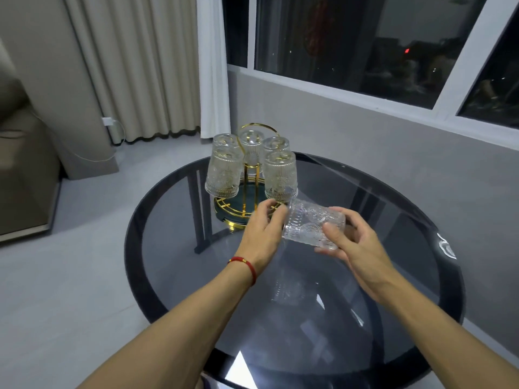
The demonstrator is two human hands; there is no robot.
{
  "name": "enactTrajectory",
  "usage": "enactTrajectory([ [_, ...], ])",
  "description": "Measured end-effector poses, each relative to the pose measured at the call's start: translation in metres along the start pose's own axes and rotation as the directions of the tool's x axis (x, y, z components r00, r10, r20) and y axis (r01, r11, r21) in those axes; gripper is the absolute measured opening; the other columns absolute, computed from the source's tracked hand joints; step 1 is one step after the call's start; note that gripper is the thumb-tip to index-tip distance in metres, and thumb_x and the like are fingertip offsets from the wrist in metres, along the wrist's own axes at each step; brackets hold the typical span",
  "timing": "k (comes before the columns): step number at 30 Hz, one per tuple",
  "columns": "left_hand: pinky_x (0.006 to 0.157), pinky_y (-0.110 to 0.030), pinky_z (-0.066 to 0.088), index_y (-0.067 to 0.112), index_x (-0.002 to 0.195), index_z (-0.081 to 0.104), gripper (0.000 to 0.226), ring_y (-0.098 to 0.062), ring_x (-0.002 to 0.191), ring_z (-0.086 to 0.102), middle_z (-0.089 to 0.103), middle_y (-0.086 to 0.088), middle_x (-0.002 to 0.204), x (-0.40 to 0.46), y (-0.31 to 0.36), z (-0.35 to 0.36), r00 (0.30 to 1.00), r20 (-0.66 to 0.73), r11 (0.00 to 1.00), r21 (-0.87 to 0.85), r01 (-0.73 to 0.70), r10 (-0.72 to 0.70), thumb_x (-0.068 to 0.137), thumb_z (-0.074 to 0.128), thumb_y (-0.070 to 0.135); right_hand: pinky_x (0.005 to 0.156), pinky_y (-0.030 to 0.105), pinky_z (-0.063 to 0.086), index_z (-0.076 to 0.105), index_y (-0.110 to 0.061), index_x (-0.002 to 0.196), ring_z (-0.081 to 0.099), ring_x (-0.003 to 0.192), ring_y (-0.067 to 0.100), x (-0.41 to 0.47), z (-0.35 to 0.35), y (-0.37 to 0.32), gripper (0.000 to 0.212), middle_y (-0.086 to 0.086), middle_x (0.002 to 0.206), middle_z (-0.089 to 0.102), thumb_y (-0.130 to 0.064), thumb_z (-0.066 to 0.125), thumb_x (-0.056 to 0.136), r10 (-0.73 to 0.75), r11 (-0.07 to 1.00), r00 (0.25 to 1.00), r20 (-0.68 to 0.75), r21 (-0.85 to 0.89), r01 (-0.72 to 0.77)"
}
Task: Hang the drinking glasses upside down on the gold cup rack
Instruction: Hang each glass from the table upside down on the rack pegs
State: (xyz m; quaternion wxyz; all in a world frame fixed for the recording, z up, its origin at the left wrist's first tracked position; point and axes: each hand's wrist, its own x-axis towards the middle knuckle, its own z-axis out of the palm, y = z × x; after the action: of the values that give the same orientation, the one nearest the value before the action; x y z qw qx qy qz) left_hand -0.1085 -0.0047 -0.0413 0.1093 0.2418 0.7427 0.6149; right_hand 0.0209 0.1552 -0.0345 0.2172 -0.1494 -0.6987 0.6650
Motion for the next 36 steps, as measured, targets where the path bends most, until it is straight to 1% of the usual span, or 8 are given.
enactTrajectory([
  [3,0.117,-0.046,0.031,0.016,0.141,0.053,0.047,-0.028,0.144,0.033,0.042,-0.012,0.153,0.012,-0.025,-0.026,0.981,-0.113,0.864,0.497,-0.081,0.157,0.103,0.041,0.04,0.082,0.043,0.066,0.061,-0.045,0.135,0.073,0.112,0.021,0.002,0.014,-0.019,0.058,0.0,0.13,0.071,-0.052,0.082,0.082,-0.179,0.931,0.984,0.002,-0.322,0.17],
  [5,0.119,-0.05,0.03,0.015,0.147,0.047,0.05,-0.028,0.149,0.026,0.033,-0.012,0.16,0.017,-0.041,-0.039,0.988,-0.072,0.754,0.654,-0.055,0.133,0.101,0.046,0.035,0.088,0.039,0.062,0.055,-0.052,0.138,0.068,0.117,0.012,0.007,0.026,-0.035,0.058,-0.01,0.133,0.068,-0.056,0.079,0.085,-0.295,0.808,0.954,0.047,-0.521,0.275],
  [7,0.119,-0.05,0.031,0.016,0.151,0.04,0.061,-0.028,0.15,0.024,0.029,-0.012,0.161,0.017,-0.052,-0.041,0.996,-0.016,0.681,0.731,-0.051,0.092,0.094,0.057,0.032,0.095,0.04,0.058,0.052,-0.051,0.14,0.064,0.117,0.007,0.014,0.041,-0.053,0.062,-0.014,0.131,0.065,-0.059,0.074,0.083,-0.362,0.727,0.929,0.074,-0.602,0.331],
  [13,0.115,-0.047,0.039,0.02,0.15,0.039,0.066,-0.028,0.146,0.031,0.031,-0.008,0.157,0.018,-0.059,-0.046,0.993,-0.01,0.678,0.731,-0.073,0.117,0.089,0.064,0.026,0.095,0.049,0.058,0.038,-0.036,0.14,0.07,0.11,0.026,0.049,0.085,-0.096,0.071,-0.003,0.129,0.065,-0.057,0.077,0.085,-0.445,0.632,0.893,0.064,-0.685,0.364],
  [18,0.114,-0.042,0.041,0.022,0.15,0.039,0.067,-0.027,0.143,0.035,0.03,-0.006,0.156,0.019,-0.061,-0.051,0.991,0.004,0.67,0.736,-0.094,0.134,0.088,0.064,0.026,0.095,0.044,0.05,0.048,-0.029,0.138,0.065,0.122,0.029,0.071,0.1,-0.105,0.065,0.004,0.135,0.067,-0.058,0.073,0.086,-0.494,0.529,0.866,0.078,-0.764,0.37],
  [25,0.111,-0.04,0.043,0.023,0.151,0.038,0.068,-0.026,0.142,0.037,0.03,-0.006,0.155,0.019,-0.062,-0.056,0.989,0.041,0.665,0.736,-0.127,0.144,0.088,0.064,0.024,0.089,0.04,0.046,0.054,-0.032,0.144,0.064,0.124,0.033,0.102,0.122,-0.105,0.065,0.009,0.134,0.069,-0.064,0.065,0.09,-0.461,0.39,0.873,0.159,-0.848,0.36],
  [31,0.109,-0.042,0.044,0.024,0.152,0.036,0.07,-0.028,0.145,0.033,0.028,-0.007,0.159,0.02,-0.065,-0.058,0.988,0.054,0.658,0.741,-0.136,0.143,0.088,0.065,0.026,0.101,0.048,0.049,0.06,-0.029,0.148,0.06,0.132,0.035,0.118,0.139,-0.102,0.068,0.01,0.138,0.071,-0.065,0.062,0.09,-0.369,0.32,0.904,0.214,-0.884,0.34],
  [36,0.102,-0.042,0.048,0.025,0.151,0.036,0.07,-0.027,0.141,0.037,0.028,-0.004,0.157,0.02,-0.065,-0.059,0.988,0.051,0.659,0.74,-0.135,0.145,0.087,0.064,0.027,0.105,0.051,0.045,0.065,-0.03,0.142,0.055,0.127,0.035,0.123,0.145,-0.091,0.06,0.008,0.131,0.075,-0.062,0.06,0.091,-0.332,0.256,0.912,0.242,-0.907,0.334],
])
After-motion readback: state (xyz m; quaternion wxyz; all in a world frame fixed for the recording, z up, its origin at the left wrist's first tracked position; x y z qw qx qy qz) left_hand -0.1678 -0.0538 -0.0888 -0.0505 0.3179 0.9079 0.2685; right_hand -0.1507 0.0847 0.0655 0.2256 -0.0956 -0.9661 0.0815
